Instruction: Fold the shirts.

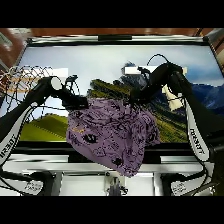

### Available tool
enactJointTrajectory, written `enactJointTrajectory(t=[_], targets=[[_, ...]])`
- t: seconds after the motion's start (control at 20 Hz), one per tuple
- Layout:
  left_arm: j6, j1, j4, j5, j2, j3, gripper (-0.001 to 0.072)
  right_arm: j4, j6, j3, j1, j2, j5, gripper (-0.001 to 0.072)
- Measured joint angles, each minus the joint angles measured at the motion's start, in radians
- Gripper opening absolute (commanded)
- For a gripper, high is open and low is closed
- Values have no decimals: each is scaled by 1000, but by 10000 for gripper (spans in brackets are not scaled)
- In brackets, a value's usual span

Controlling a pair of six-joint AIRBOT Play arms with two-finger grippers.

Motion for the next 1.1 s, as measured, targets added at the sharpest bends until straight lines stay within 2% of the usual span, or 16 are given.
enactJointTrajectory(t=[0.05, 0.15, 0.35, 0.5, 0.55, 0.6, 0.65, 0.85, 1.1], targets=[[-12, 1, 0, 12, -11, 0, 343, 1, 0, 0, 0, -5, 0, 658], [-37, 12, 2, 32, -27, -1, 58, 3, -3, 0, 1, -24, -1, 658], [-51, 55, 2, 45, -38, 31, 53, 7, -10, 0, 1, -69, 32, 657], [-16, 82, 5, 12, -40, 88, 53, 12, 17, 0, 1, -107, 99, 632], [-4, 86, 4, 0, -40, 108, 53, 22, 29, 0, 1, -121, 124, 490], [10, 88, 3, -16, -40, 128, 53, 31, 37, 0, 1, -132, 146, 220], [21, 90, 0, -27, -40, 147, 53, 41, 45, 0, 1, -142, 165, 74], [71, 95, -4, -82, -36, 237, 53, 57, 30, 19, -2, -126, 216, 66], [117, 140, -6, -170, 19, 470, 53, -8, -38, 92, -28, 71, 217, 65]])
